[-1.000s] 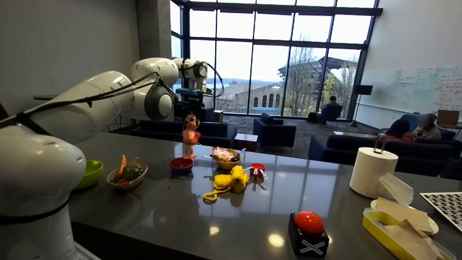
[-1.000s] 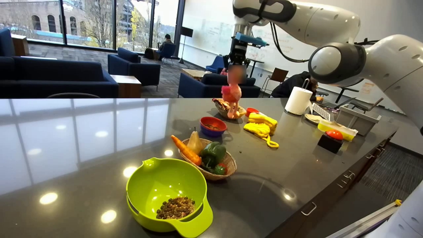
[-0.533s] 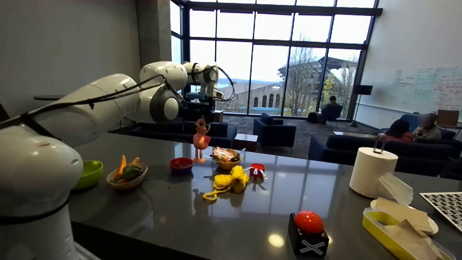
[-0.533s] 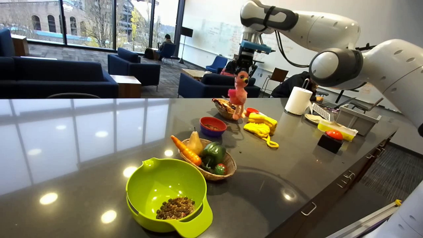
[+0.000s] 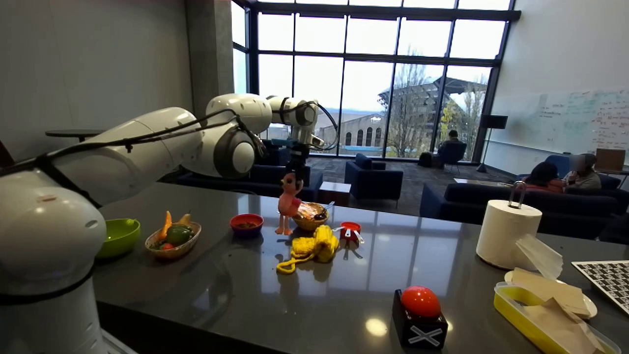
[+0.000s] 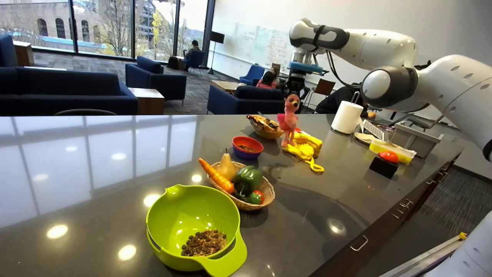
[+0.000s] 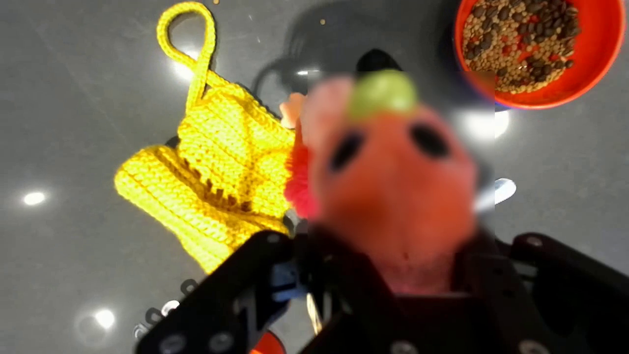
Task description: Move the toy to the right and put it on the yellow cloth.
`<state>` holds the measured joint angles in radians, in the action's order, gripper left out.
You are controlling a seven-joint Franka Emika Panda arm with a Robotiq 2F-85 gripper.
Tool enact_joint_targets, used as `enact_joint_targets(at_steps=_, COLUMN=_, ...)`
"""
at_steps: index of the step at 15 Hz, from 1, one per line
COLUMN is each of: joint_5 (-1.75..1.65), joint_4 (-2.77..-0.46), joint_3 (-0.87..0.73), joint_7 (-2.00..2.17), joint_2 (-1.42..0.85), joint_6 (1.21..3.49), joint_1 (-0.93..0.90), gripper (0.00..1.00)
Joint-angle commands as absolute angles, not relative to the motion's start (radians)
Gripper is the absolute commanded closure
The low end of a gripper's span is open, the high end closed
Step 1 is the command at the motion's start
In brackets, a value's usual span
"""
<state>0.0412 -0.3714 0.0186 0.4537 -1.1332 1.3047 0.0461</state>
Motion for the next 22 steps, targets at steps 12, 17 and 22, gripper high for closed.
enact_joint_targets(at_steps=12, joint_5=0.187, joint_4=-0.346, joint_3=0.042, joint_7=0.705, joint_2=-1.243, joint_6=1.263, joint_1=0.228, gripper=0.84)
enact_joint_targets(at_steps=17, joint_5=0.177, joint_4=-0.349, joint_3=0.034, joint_7=0.727, joint_2=-1.279, joint_6=1.292, joint_1=0.274, gripper=0.84)
enact_joint_targets(at_steps=22, joint_5=0.179, joint_4=-0.314, joint_3=0.044, joint_7=0.683, joint_2=-1.343, joint_6=1.341, joint_1=0.309, gripper=0.84)
